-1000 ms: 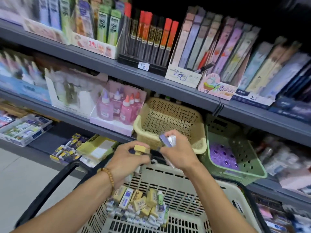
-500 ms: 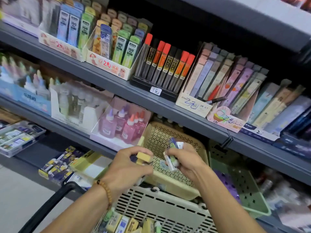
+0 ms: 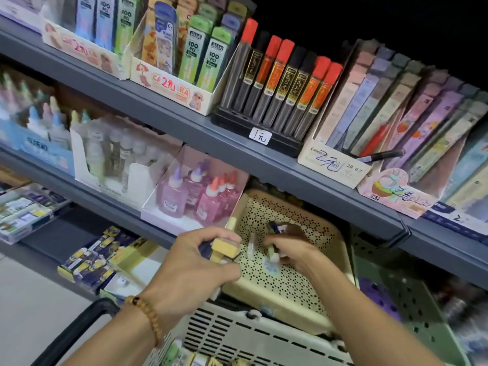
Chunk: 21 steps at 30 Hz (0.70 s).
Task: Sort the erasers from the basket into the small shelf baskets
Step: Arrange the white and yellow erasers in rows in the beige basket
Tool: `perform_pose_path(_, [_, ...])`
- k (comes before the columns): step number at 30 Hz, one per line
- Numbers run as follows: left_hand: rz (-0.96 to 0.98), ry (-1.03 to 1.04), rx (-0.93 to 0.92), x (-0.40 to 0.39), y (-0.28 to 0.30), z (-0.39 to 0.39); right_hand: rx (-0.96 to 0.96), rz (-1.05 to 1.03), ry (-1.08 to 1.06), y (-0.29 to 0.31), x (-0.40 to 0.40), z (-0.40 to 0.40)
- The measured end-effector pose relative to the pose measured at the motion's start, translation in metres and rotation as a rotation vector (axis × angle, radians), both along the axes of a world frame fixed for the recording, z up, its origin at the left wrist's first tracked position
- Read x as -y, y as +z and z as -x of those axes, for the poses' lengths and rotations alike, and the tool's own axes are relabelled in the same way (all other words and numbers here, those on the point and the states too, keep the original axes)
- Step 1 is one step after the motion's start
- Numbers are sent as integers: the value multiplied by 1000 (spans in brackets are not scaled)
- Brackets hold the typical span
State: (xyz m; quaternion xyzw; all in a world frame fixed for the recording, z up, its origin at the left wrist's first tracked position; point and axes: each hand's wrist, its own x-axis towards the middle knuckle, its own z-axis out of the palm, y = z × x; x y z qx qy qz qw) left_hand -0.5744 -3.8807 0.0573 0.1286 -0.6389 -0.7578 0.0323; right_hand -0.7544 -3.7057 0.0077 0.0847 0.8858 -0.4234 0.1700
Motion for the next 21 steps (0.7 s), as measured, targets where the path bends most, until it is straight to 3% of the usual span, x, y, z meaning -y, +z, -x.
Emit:
perform_pose_path(3, [2, 0, 26, -3, 1, -2, 165, -74, 85, -4, -1, -12])
perform_pose_path(9, [-10, 26, 31, -3, 2, -6, 209, 60, 53, 0, -13, -16])
perform_pose_path(13, [-34, 53, 38, -3, 2, -4, 141, 37, 61, -1, -22, -14])
perform_pose_path(21, [-64, 75, 54, -4, -5, 4, -20, -199, 307, 3, -30, -11])
